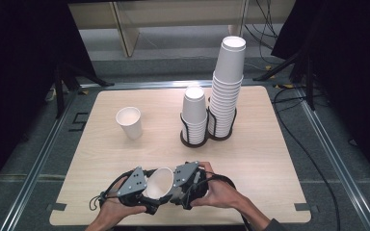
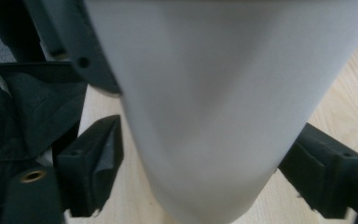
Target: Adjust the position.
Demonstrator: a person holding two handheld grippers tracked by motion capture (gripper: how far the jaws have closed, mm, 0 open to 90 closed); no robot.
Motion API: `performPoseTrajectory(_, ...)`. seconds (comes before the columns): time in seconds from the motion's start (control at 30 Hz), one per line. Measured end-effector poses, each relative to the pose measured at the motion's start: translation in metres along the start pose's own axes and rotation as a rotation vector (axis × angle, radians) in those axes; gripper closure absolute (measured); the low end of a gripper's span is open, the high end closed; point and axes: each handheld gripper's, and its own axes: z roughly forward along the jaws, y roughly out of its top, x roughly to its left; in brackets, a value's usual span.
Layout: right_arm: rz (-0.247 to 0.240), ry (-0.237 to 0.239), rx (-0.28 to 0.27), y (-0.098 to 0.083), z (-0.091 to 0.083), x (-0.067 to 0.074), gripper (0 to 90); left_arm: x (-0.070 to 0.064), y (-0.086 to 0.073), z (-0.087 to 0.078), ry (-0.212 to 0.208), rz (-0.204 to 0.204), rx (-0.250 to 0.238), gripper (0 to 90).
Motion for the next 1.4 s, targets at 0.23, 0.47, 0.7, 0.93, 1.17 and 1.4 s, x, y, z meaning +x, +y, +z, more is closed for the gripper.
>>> performPoseTrajectory(0.23, 0.075, 0.064, -0.105, -0.005, -0.006, -0.006, 23.7, 0.009, -0.002, -0.004, -0.027, -0.125, -0.108, 8.4)
performPoseTrajectory(0.47, 0.159, 0.099, -0.249, -0.007, -0.011, -0.012, 23.7, 0.011, -0.005, -0.004, -0.044, -0.215, -0.231, 7.2)
performPoseTrajectory(0.7, 0.189, 0.123, -0.299, -0.006, -0.01, -0.012, 23.2, 0.009, -0.003, -0.007, -0.042, -0.188, -0.263, 13.4)
performPoseTrajectory(0.93, 0.208, 0.128, -0.309, -0.008, -0.007, -0.013, 21.9, 0.009, -0.004, -0.008, -0.028, -0.176, -0.282, 16.3)
performPoseTrajectory(1.17, 0.263, 0.104, -0.274, -0.019, -0.01, -0.016, 16.2, 0.018, -0.003, -0.014, 0.041, -0.183, -0.291, 17.2)
performPoseTrajectory(1.4, 0.314, 0.005, -0.241, -0.038, -0.027, -0.021, 16.8, 0.03, -0.008, -0.014, 0.139, -0.178, -0.242, 17.5)
